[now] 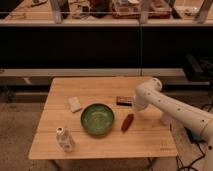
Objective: Push the eraser across the table
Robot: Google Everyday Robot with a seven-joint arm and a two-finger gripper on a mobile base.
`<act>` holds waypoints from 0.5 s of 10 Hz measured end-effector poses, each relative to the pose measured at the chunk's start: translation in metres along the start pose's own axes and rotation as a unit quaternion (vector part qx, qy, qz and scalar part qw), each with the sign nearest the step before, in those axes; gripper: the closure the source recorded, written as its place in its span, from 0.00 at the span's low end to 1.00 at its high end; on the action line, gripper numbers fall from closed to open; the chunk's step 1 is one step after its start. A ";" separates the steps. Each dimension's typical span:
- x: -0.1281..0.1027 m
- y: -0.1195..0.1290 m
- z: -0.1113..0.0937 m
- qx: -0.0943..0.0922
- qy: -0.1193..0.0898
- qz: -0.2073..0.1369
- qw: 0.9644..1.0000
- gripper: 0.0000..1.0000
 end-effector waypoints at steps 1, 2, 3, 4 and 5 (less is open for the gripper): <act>0.000 0.001 0.000 0.000 -0.001 0.000 1.000 1.00; -0.002 0.001 0.004 0.000 -0.013 0.009 1.000 1.00; 0.001 0.003 0.009 -0.001 -0.022 0.024 0.999 1.00; 0.009 0.002 0.012 0.004 -0.029 0.043 0.999 1.00; 0.023 0.000 0.011 0.010 -0.028 0.062 0.998 1.00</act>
